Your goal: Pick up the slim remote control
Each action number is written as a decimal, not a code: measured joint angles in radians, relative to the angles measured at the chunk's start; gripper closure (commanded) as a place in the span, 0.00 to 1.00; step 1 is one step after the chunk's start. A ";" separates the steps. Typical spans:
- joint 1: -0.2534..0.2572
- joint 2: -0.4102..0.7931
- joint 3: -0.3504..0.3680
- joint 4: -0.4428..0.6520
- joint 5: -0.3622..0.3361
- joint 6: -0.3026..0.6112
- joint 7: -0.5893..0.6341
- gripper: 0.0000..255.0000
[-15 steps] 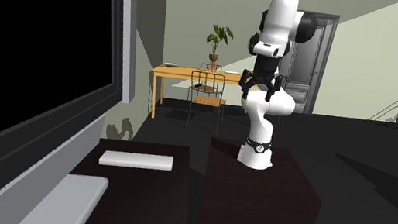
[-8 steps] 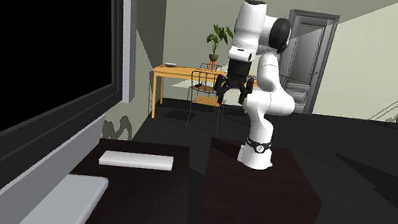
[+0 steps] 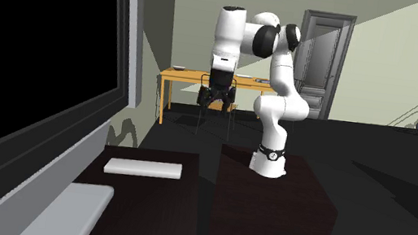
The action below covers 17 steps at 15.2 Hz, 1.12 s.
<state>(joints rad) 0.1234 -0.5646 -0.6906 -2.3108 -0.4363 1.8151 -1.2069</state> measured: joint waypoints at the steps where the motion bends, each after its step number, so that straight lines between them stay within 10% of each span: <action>1: 0.026 0.041 -0.036 0.028 0.010 0.023 -0.049 0.00; 7: 0.178 0.285 -0.301 0.163 0.129 0.167 -0.409 0.00; 11: 0.274 0.597 -0.493 0.301 0.425 0.219 -0.766 0.00; 17: 0.011 0.973 -0.330 0.555 0.804 0.161 -1.185 0.00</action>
<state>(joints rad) 0.1343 0.4082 -1.0211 -1.7559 0.3675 1.9757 -2.3915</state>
